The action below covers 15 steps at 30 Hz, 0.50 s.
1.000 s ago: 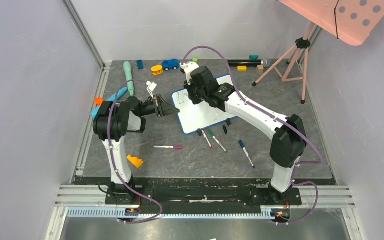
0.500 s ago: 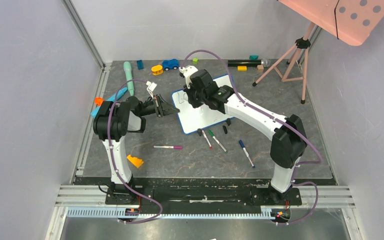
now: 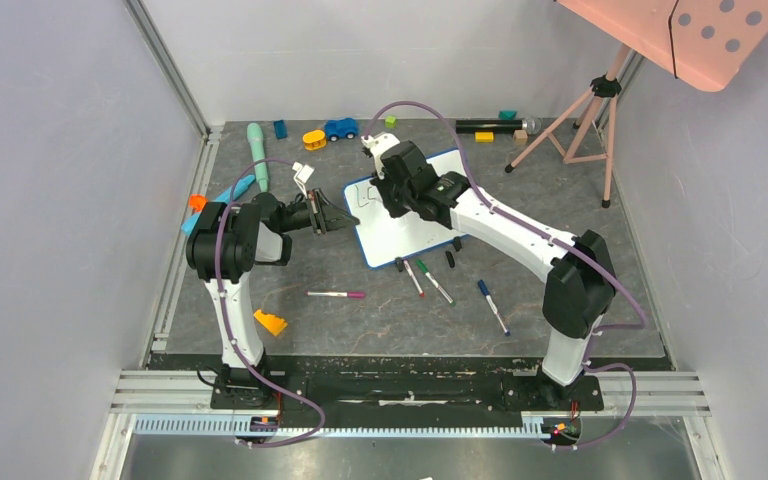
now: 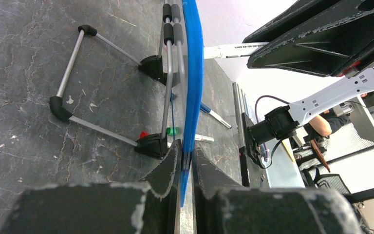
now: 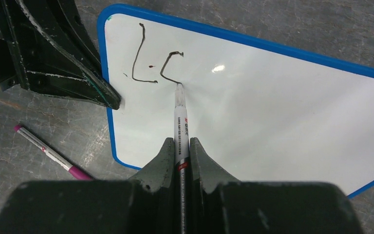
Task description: Write a sentence on the whiteboard
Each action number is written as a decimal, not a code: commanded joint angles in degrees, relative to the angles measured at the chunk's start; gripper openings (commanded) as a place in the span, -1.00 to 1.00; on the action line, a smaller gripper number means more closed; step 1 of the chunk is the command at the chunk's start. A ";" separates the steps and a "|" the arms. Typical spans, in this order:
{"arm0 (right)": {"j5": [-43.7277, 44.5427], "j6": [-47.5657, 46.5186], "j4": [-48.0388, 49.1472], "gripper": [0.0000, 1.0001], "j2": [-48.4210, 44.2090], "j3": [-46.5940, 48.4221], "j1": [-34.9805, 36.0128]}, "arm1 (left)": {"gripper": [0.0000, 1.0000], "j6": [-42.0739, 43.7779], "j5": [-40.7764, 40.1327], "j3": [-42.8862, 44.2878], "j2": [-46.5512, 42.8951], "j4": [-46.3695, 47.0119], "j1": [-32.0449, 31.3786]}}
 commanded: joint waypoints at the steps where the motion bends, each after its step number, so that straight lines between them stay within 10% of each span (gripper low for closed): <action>1: 4.92 0.48 -0.16 -1.00 -0.15 1.97 -0.42 | -0.96 0.16 4.49 -0.95 -1.70 2.80 -0.52; 15: 3.25 -0.11 -0.71 -1.00 2.68 7.30 -0.44 | -0.96 0.21 4.60 -0.91 -1.70 2.80 -0.60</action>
